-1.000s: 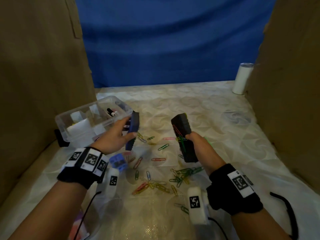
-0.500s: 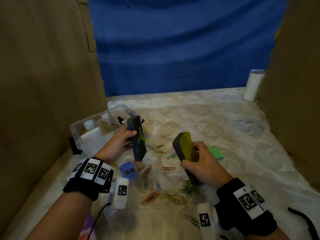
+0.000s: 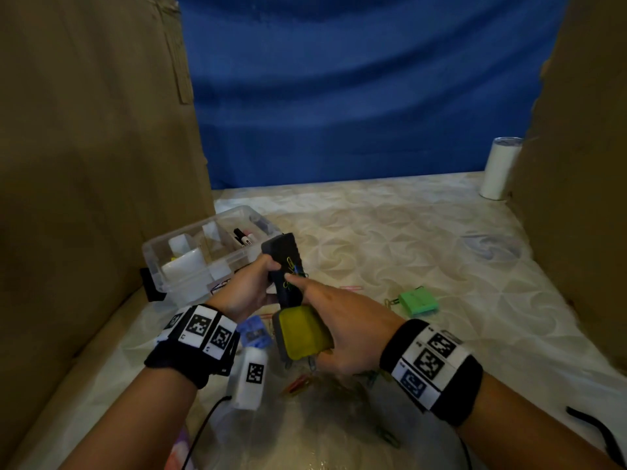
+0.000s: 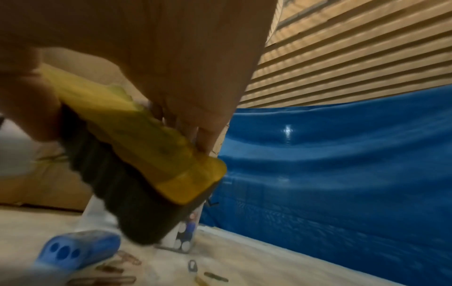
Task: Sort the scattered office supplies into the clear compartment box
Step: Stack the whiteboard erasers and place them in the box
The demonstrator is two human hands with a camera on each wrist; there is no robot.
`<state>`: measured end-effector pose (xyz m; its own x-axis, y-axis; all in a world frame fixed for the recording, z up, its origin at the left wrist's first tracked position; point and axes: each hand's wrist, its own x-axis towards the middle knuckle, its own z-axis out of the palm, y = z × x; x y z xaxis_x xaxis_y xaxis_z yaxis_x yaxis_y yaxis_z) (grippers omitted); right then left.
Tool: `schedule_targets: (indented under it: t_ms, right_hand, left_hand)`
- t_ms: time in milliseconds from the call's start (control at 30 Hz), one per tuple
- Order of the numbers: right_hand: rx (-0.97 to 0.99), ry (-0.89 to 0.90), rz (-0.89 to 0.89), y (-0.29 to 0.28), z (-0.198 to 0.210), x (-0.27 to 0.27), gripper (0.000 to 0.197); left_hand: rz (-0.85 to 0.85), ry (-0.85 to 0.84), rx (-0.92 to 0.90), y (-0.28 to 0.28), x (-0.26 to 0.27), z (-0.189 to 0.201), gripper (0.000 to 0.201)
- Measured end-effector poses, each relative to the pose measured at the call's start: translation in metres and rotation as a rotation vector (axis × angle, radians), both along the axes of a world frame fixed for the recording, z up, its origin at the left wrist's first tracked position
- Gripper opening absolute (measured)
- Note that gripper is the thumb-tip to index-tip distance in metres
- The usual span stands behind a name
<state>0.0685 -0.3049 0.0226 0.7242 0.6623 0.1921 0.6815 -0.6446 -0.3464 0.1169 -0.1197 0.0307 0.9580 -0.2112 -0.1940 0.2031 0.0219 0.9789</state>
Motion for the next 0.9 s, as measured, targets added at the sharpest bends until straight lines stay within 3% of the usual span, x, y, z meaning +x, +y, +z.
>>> schedule_targets:
  t_ms: [100,233,367,467,533,633,700,900]
  right_hand:
    - [-0.067,0.041,0.002,-0.006,-0.012,-0.005,0.091]
    - [-0.132,0.138,-0.022,-0.015,-0.014,-0.015,0.067]
    - [0.032,0.015,-0.01,-0.011,0.005,-0.006,0.069]
    - [-0.025,-0.015,0.007,-0.005,0.004,-0.002,0.069]
    - [-0.084,0.024,0.006,-0.007,-0.007,-0.005,0.068]
    - [-0.164,0.187,-0.033,-0.015,-0.018,-0.015,0.063]
    - [-0.179,0.237,-0.04,-0.019,-0.015,-0.017,0.06]
    - [-0.017,0.033,-0.026,-0.014,0.005,0.005,0.07]
  left_hand:
    - [0.021,0.002,-0.054,0.003,0.002,-0.002,0.057]
    - [0.013,0.001,-0.088,0.005,0.002,-0.002,0.048]
    - [-0.013,0.024,0.028,-0.003,-0.002,-0.005,0.044]
    - [-0.023,0.033,0.034,-0.007,-0.001,-0.007,0.04]
    - [-0.029,0.018,0.015,-0.007,0.001,-0.006,0.036]
    - [-0.009,0.015,-0.033,-0.002,0.003,-0.006,0.057]
    - [-0.017,0.021,-0.019,-0.001,0.003,-0.008,0.059]
    - [-0.047,0.051,0.057,-0.013,0.0,-0.015,0.039]
